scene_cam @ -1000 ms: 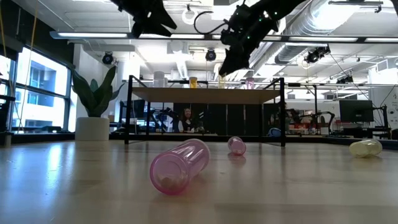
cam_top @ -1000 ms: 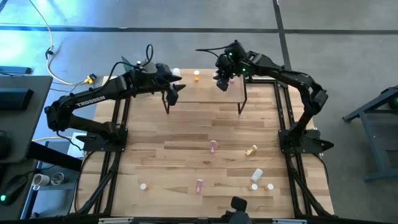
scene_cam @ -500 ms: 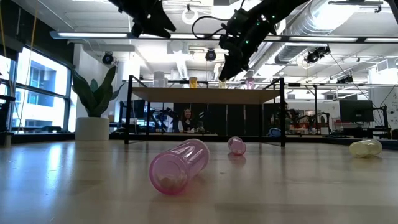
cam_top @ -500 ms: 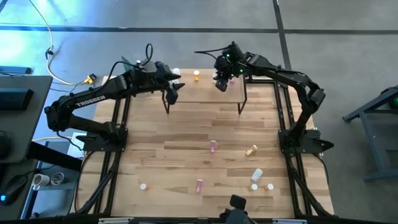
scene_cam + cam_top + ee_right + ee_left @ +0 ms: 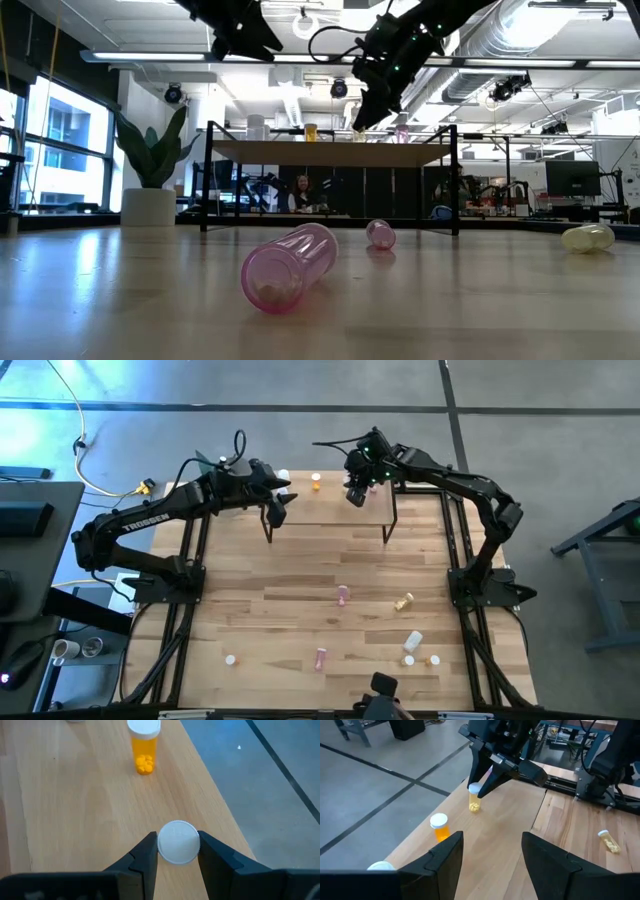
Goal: Pick and place medicine bottles onto shelf by color
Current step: Put the bottom left yellow pill bottle on the shelf
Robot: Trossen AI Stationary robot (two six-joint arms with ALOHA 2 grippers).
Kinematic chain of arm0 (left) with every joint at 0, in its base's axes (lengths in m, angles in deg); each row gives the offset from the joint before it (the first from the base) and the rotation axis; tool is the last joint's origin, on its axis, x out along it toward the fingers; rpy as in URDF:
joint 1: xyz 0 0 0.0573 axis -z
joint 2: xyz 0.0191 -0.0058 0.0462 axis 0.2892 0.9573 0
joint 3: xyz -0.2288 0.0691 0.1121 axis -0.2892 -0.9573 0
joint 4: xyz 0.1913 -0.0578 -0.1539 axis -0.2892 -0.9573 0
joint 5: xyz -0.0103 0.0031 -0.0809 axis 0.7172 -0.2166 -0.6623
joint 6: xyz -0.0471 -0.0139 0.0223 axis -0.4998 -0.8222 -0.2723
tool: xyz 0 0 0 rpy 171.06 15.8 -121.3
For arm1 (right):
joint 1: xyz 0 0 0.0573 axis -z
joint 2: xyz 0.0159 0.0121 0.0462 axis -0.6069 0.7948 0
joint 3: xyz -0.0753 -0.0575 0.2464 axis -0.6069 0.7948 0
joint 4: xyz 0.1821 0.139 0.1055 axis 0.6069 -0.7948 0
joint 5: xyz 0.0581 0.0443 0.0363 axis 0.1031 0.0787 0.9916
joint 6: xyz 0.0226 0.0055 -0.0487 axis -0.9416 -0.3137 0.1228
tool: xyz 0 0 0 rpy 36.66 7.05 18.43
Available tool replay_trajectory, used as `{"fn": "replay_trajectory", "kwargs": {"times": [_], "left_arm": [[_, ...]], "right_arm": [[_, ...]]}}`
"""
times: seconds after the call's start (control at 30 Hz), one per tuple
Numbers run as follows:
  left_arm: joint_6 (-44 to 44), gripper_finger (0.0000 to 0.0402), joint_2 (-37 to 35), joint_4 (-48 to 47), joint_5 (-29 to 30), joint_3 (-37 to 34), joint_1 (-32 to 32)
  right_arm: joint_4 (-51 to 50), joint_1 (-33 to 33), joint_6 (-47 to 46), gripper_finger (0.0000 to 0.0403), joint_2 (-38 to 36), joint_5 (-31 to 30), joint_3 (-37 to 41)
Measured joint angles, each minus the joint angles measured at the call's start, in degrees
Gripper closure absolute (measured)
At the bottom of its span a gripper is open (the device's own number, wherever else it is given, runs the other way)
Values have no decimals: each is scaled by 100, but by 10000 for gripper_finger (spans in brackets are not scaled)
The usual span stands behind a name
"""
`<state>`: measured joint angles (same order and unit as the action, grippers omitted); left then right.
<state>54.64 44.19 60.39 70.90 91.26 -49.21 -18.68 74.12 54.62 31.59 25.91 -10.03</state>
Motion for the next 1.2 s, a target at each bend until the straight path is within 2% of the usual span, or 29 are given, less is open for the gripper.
{"fn": "replay_trajectory", "kwargs": {"times": [0.23, 0.5, 1.2], "left_arm": [[0, 209, 0, 0, 0, 0, 0], [0, 209, 0, 0, 17, 0, 0], [48, 209, 4, -22, 61, 0, -33]], "right_arm": [[-34, 1, 15, 289, -2, -3, 0], [-57, -1, 0, 258, -4, -3, 2], [144, 39, -52, 256, -48, -16, 2]]}}
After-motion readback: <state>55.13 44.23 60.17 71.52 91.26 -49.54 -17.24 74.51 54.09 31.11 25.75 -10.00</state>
